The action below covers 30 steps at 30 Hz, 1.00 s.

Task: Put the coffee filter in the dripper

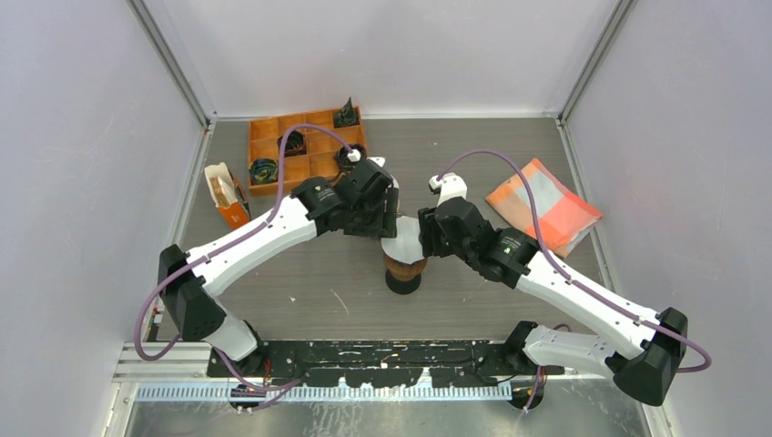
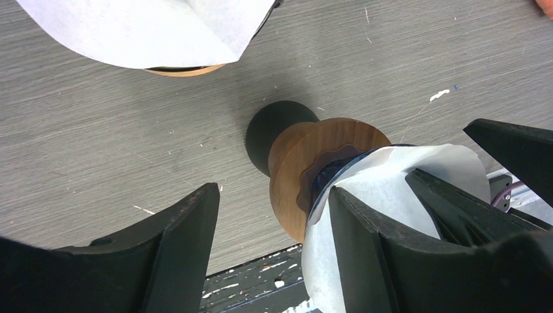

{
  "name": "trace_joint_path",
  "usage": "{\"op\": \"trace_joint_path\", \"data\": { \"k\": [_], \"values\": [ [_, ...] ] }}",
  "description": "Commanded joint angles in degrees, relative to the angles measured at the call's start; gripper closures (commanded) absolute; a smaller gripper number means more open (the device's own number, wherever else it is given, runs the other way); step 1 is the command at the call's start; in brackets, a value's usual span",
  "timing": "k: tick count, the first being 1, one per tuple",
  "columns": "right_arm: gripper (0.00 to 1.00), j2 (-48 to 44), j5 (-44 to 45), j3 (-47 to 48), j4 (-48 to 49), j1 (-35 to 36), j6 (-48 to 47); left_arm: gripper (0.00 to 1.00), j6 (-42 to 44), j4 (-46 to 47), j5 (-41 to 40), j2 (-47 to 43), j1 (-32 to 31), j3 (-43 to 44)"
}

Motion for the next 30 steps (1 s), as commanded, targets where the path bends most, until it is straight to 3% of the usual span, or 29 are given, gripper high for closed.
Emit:
{"op": "trace_joint_path", "data": {
  "k": [1, 19, 30],
  "values": [
    [0.44, -0.71, 1.22, -0.02, 1.32, -0.50, 0.06, 0.36, -0.28, 1.09, -1.50, -3.25, 0.33, -0.22],
    [0.39, -1.52, -3.17, 3.50, 2.67, -0.57, -1.41, 0.32, 0.02, 3.55, 1.74, -4.93, 0.39, -0.25],
    [0.30, -2.78, -0.93, 4.08, 4.22, -0.54, -2.48, 0.29, 1.56, 7.03, 3.42, -8.34, 2.14, -1.64]
  ]
}}
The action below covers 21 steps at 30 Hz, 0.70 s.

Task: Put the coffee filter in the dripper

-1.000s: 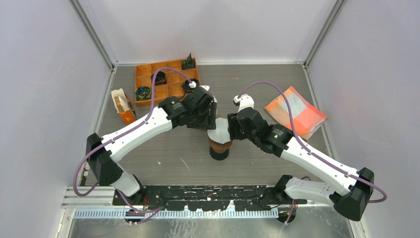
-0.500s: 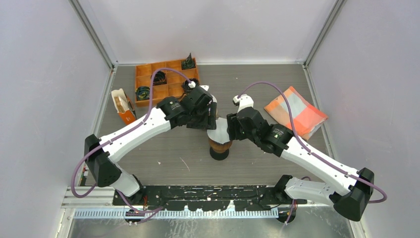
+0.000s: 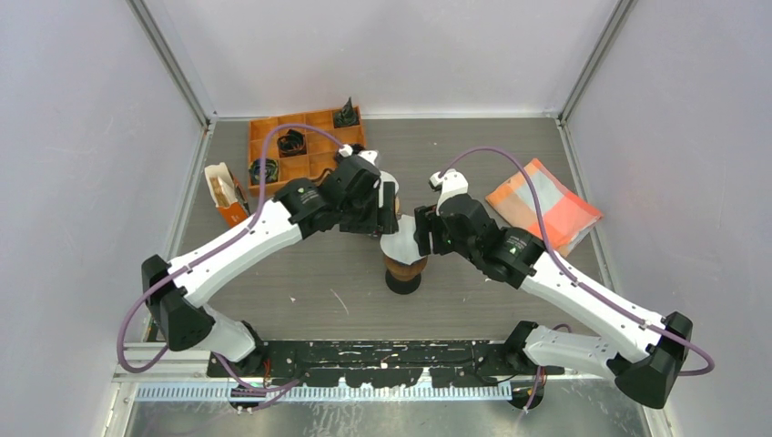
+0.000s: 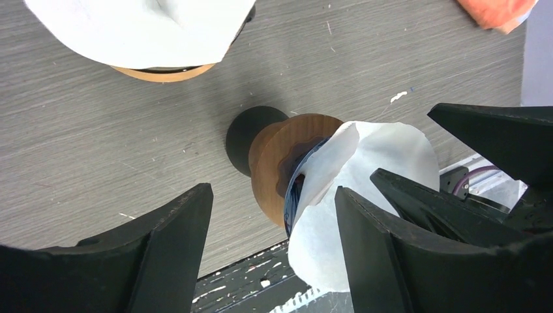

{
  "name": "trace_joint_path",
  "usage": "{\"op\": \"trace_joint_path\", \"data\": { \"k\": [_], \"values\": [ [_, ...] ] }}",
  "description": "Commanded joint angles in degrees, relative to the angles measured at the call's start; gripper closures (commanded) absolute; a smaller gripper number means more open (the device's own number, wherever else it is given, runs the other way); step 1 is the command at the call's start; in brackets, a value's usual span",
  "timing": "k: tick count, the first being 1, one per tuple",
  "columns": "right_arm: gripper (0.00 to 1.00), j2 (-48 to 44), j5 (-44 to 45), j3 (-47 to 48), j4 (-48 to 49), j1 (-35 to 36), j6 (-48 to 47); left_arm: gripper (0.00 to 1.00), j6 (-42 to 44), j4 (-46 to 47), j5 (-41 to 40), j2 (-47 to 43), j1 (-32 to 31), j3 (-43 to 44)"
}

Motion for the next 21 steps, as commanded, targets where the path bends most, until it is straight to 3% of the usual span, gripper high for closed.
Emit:
{"op": "trace_joint_path", "data": {
  "k": [1, 10, 13, 19, 21],
  "values": [
    [0.29, -2.13, 1.93, 2.82, 4.09, -0.26, -1.43, 0.28, 1.55, 5.08, 1.86, -5.06, 2.34, -0.99],
    [0.11, -6.81, 12.06, 2.16, 7.14, -1.65, -4.11, 0.22, 3.45, 8.03, 5.17, -16.39, 13.73, -7.69],
    [0.01, -9.41, 16.43, 0.17, 8.54, -2.60, -4.66, 0.16, 4.32, 8.23, 4.09, -21.11, 18.80, -12.31],
    [0.00, -15.89, 27.77, -4.25, 11.39, -3.56, -6.85, 0.01, 7.31, 5.48, -2.85, -31.97, 26.42, -18.16],
    [0.00, -18.33, 30.67, -5.89, 12.73, -3.58, -7.96, 0.01, 8.98, 4.55, -8.25, -35.67, 26.82, -19.64]
  ]
}}
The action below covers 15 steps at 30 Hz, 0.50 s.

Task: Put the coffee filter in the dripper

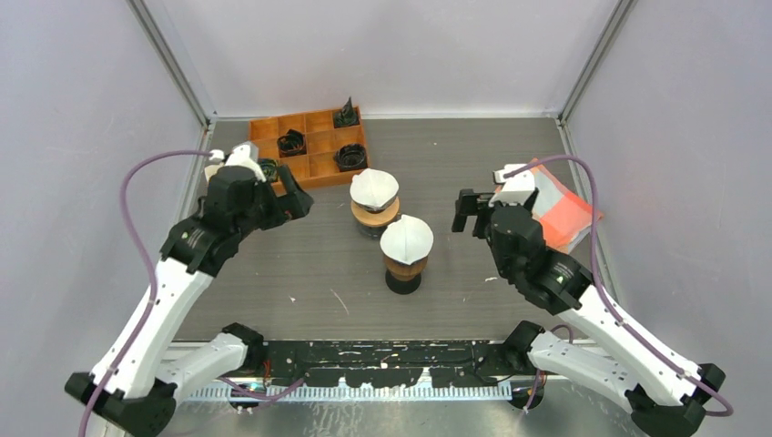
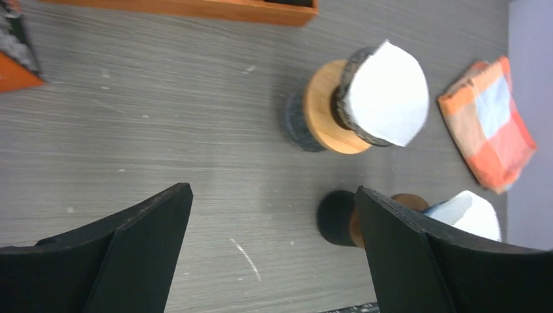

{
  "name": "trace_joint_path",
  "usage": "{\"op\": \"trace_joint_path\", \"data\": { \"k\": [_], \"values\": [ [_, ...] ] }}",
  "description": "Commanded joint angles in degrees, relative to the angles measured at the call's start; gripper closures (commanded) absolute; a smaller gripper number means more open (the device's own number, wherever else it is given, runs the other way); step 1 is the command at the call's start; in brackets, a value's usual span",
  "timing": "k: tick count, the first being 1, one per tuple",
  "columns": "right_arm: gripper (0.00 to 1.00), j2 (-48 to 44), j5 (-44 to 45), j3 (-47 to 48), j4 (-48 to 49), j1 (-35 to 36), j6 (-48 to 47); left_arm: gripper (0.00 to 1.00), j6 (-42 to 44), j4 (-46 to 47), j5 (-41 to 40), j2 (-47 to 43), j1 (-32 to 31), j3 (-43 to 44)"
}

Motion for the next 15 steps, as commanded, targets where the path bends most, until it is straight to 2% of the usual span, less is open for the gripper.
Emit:
{"op": "trace_joint_path", "data": {
  "k": [1, 7, 15],
  "values": [
    [0.00, -5.47, 11.36, -3.23, 5.74, -0.17, -2.98, 0.01, 5.04, -0.34, -10.87, -8.21, 1.38, -2.53],
    [0.00, -10.18, 15.96, -7.69, 7.58, -0.27, -5.16, 0.01, 8.90, 0.03, -19.89, -18.03, 1.37, -7.24],
    [0.00, -16.91, 19.31, -12.68, 13.22, -0.22, -6.22, 0.01, 9.30, 3.09, -22.26, -27.23, 1.36, -12.12]
  ]
}}
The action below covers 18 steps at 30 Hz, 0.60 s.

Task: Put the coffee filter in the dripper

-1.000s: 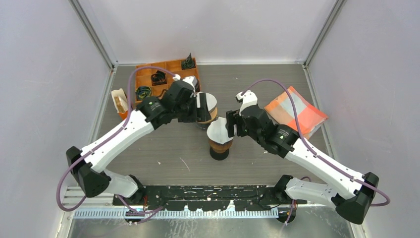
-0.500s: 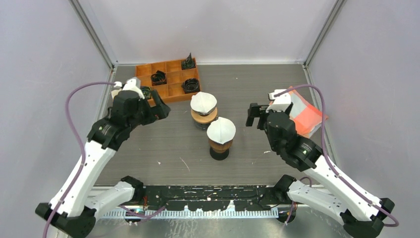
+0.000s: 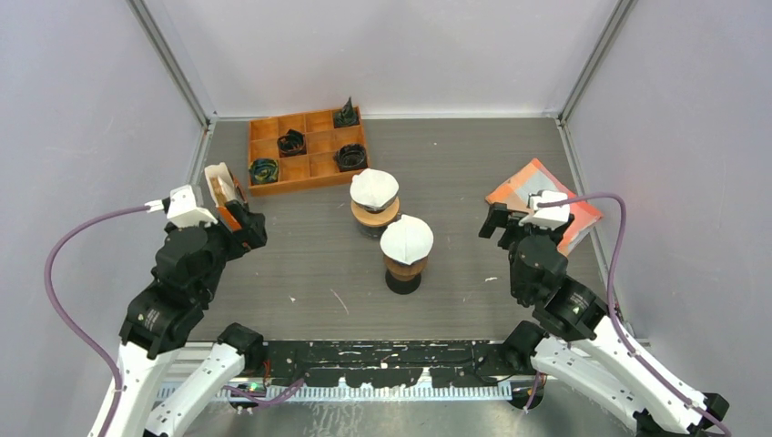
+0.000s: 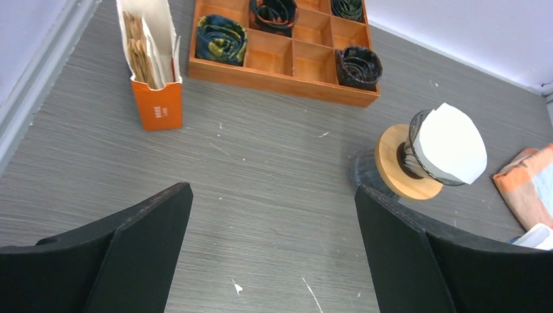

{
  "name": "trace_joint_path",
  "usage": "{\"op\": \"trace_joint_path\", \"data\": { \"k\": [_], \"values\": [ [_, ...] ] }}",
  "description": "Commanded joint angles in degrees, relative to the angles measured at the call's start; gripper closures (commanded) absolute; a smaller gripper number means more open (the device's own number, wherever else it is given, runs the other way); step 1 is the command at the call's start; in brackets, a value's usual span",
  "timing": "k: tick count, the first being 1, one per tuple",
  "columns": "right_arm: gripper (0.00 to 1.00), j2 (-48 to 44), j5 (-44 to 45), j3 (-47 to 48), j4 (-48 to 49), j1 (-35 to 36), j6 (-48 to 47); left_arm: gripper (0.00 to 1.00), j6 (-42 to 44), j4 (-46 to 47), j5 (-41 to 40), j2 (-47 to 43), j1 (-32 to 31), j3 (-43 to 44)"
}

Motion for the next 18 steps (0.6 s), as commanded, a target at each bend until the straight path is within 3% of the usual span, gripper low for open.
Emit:
{"op": "trace_joint_path", "data": {
  "k": [1, 18],
  "values": [
    [0.00, -3.25, 3.20, -1.14, 7.43, -0.16, -1.52, 0.01, 1.21, 3.91, -3.32, -2.51, 0.25, -1.56],
    [0.00, -2.42, 1.13, -0.23, 9.59, -0.12, -4.09, 0.01, 0.54, 3.93, -2.41, -1.40, 0.26, -2.16]
  ]
}}
